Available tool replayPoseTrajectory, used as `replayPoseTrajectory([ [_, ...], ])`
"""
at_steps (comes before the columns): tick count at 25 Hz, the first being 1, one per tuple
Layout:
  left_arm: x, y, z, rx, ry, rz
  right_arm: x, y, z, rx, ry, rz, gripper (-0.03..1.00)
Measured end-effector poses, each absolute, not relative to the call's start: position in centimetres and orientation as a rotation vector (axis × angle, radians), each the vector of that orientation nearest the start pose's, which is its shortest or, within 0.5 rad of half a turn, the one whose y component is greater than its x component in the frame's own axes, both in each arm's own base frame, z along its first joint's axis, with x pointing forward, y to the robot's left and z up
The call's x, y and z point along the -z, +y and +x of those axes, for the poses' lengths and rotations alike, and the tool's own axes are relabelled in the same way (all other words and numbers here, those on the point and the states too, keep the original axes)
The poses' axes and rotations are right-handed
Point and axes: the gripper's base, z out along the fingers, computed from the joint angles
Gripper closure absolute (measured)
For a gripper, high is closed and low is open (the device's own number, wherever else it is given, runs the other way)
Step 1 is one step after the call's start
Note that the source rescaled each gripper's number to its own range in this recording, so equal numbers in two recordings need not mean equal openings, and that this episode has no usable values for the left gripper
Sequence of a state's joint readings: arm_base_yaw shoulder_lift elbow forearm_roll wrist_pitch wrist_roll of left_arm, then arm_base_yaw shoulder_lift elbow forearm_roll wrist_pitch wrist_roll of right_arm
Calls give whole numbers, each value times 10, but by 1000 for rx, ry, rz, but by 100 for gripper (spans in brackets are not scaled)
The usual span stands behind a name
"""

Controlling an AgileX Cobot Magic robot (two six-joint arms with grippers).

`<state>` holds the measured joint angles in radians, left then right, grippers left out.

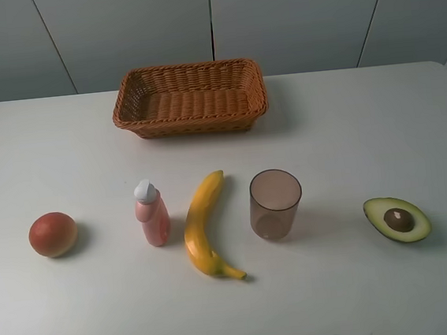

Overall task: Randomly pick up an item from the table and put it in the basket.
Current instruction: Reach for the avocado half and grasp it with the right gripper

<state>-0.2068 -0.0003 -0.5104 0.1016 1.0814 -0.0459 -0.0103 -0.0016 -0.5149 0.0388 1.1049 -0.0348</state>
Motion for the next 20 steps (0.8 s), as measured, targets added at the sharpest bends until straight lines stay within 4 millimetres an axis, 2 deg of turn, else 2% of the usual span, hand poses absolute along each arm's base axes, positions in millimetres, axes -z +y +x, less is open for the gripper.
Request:
replayPoseTrajectory([
  [20,-279,9,-5,36,2044,158,-278,3,-9,-19,2071,-29,-3],
])
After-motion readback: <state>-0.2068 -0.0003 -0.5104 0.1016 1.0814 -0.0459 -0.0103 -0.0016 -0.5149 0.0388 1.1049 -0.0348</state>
